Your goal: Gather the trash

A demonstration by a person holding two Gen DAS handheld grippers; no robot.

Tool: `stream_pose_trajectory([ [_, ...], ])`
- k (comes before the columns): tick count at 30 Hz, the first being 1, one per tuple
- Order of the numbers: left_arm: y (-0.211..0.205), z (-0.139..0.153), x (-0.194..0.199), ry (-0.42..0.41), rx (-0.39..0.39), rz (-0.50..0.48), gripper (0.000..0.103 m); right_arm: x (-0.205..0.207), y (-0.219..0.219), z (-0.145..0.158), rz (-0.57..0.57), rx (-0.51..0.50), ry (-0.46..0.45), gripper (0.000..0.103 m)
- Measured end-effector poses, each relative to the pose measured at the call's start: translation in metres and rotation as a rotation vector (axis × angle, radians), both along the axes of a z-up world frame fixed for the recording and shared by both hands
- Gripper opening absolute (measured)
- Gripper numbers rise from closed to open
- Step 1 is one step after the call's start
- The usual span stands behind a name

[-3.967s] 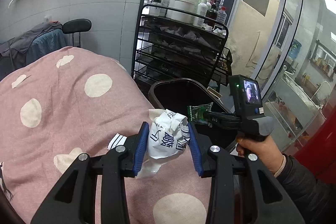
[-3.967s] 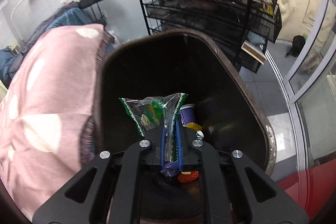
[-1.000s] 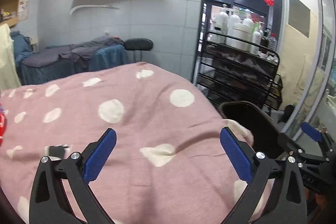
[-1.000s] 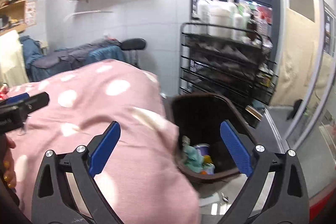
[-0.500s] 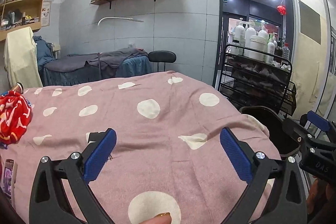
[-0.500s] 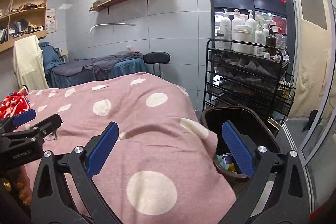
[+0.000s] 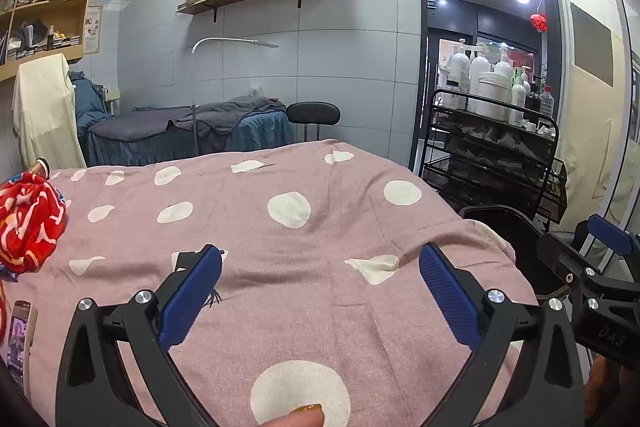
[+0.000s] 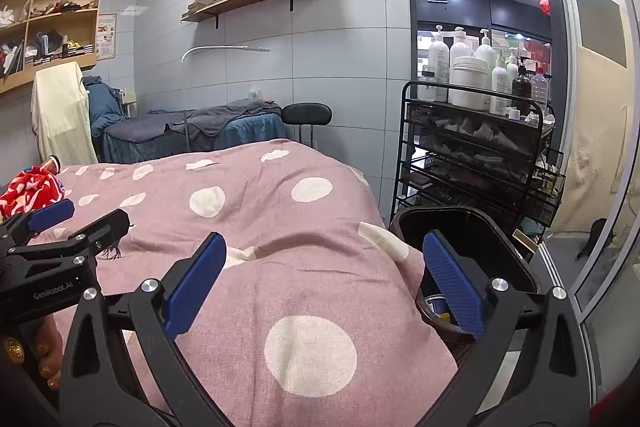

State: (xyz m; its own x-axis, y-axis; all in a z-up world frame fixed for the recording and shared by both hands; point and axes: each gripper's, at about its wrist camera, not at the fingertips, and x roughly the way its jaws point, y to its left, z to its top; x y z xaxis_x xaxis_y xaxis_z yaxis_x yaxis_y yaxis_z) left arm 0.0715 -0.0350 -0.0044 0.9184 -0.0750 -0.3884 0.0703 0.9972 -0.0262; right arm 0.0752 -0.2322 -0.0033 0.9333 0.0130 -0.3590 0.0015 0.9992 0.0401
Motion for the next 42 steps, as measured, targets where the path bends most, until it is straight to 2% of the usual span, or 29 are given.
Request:
stream_pose_trajectory([
  [42, 0.0004, 0.0079, -0.0035, -0.02, 0.001, -0.003, 0.098, -0.0009, -0.0094, -0.0014, -0.013, -0.003, 0.007, 0.097],
])
